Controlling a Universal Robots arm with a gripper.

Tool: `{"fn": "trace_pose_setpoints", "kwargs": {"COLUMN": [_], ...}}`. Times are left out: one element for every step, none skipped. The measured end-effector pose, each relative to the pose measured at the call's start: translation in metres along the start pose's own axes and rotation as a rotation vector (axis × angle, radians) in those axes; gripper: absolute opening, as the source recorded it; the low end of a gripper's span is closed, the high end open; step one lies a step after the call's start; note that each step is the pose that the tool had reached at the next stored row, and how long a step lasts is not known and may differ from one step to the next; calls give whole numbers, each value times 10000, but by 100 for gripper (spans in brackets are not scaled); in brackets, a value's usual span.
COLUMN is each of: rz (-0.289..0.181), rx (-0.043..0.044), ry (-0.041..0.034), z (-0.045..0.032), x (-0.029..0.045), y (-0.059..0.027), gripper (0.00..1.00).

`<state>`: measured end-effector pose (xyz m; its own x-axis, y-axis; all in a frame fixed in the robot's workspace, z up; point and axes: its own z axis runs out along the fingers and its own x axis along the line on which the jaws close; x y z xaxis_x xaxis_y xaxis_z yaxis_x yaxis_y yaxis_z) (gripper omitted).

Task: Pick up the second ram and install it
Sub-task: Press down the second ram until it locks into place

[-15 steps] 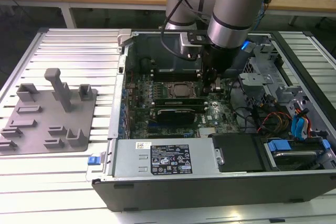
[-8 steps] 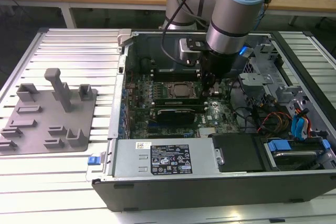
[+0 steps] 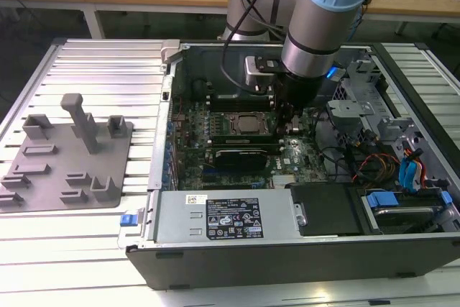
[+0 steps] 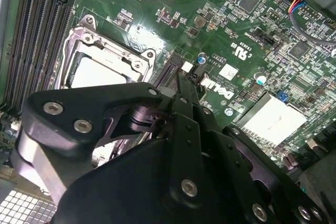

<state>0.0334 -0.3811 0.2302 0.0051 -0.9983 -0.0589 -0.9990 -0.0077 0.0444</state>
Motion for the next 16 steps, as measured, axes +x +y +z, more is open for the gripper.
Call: {"fn": "trace_pose_setpoints", "kwargs": {"rz": [0, 0, -1, 0, 0, 0, 0, 0, 0, 1, 1, 1, 0, 0, 0, 0], "rx": [1, 1, 2, 1, 0, 1, 1, 1, 2, 4, 2, 2, 1, 1, 1, 1], "ry": [-2, -2, -3, -2, -1, -3, -3, -2, -8, -18, -8, -6, -4, -3, -3, -4], "z": [2, 2, 10, 12, 12, 14, 14, 14, 9, -12, -43, -77, -112, -127, -134, -133], "x": [0, 0, 0, 0, 1, 0, 0, 1, -1, -3, -4, -5, -7, -8, -9, -9], "y": [0, 0, -1, -1, -1, -1, -1, -1, -1, 1, 2, 4, 5, 5, 6, 6], "gripper": [8, 8, 8, 8, 8, 8, 8, 8, 8, 8, 8, 8, 8, 8, 8, 8]}}
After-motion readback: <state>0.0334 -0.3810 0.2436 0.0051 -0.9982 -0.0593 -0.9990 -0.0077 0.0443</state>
